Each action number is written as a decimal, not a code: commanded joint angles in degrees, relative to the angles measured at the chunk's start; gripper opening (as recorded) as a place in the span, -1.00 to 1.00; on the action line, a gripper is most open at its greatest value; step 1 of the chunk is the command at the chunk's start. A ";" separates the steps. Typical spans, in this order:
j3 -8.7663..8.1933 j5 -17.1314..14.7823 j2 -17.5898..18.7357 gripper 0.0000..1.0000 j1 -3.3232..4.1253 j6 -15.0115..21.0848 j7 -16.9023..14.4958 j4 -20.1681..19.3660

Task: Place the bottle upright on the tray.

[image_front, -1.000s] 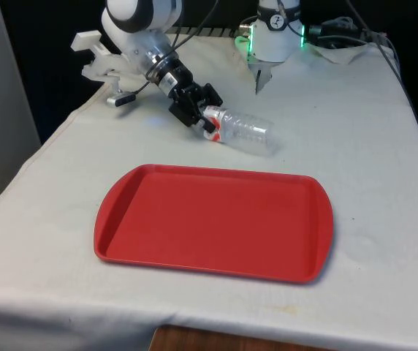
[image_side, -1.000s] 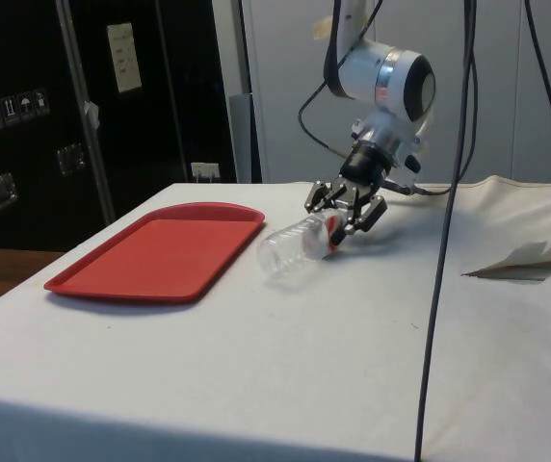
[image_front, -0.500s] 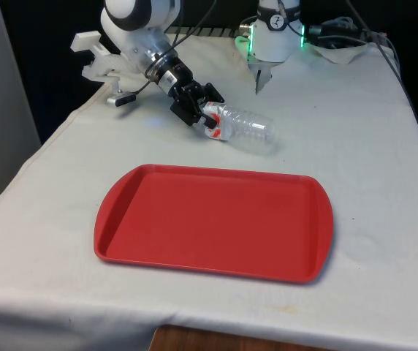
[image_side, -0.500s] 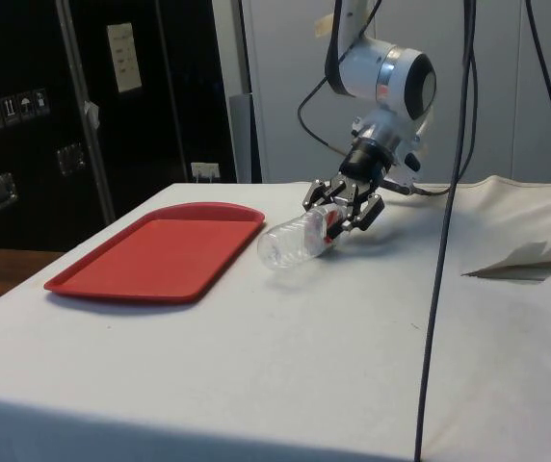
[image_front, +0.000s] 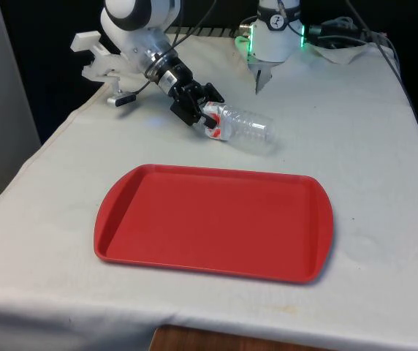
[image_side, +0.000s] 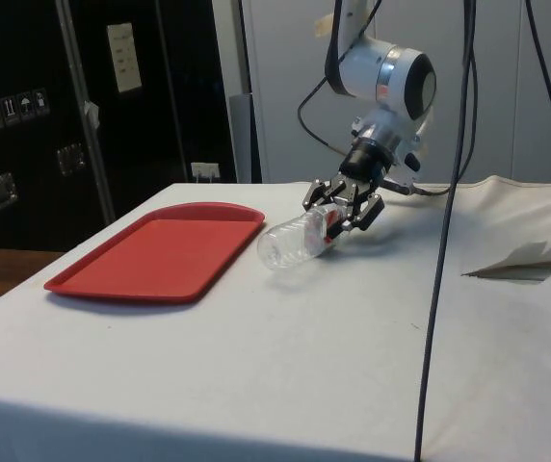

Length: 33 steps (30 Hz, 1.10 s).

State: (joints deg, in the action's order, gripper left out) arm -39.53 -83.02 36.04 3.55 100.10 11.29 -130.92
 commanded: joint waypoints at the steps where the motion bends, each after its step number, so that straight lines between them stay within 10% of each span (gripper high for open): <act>1: 0.00 -0.06 0.06 -1.00 0.17 0.23 0.06 0.00; 33: -0.97 5.73 -10.71 -1.00 2.69 7.51 2.64 -3.32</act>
State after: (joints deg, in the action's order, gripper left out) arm -40.11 -77.86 26.13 5.56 106.40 13.29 -133.79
